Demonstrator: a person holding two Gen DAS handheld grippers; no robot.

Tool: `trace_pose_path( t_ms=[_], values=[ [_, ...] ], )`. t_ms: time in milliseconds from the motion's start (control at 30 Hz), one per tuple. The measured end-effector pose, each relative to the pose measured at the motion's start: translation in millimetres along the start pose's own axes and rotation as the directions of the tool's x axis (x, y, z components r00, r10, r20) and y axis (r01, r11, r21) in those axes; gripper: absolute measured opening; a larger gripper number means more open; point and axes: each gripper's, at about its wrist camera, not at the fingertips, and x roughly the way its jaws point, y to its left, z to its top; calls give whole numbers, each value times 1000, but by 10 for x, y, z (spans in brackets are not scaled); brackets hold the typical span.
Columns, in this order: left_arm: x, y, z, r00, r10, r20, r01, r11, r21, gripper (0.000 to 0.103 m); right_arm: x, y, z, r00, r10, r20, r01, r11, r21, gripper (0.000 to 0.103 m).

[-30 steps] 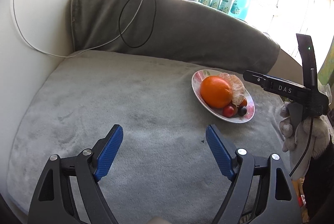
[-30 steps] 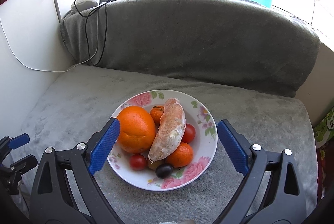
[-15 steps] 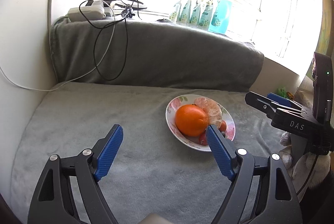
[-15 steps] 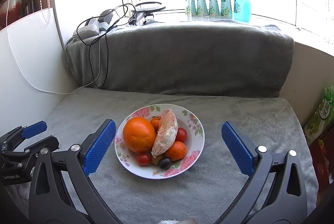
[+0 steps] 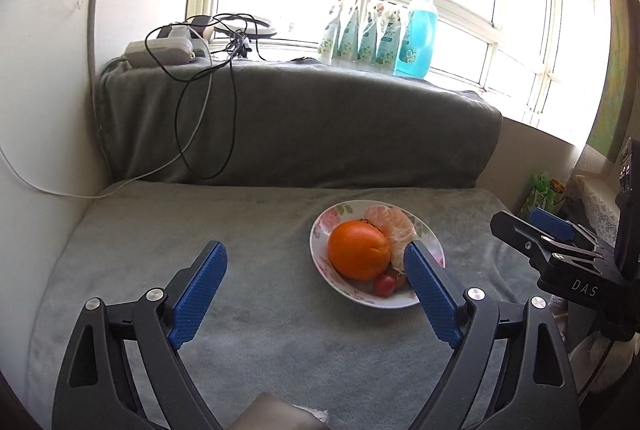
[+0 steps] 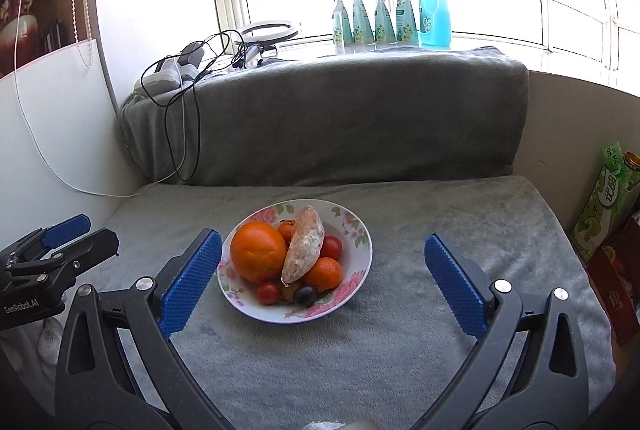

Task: Organize fruits

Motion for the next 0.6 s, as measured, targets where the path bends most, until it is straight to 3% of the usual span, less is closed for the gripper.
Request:
trace_pose_path(
  t_ms=[600],
  values=[
    [-2, -26, -22, 1000, 5, -21, -5, 1000, 0, 90, 16, 7, -40, 1000, -16, -13, 16, 1000, -4, 103]
  ],
)
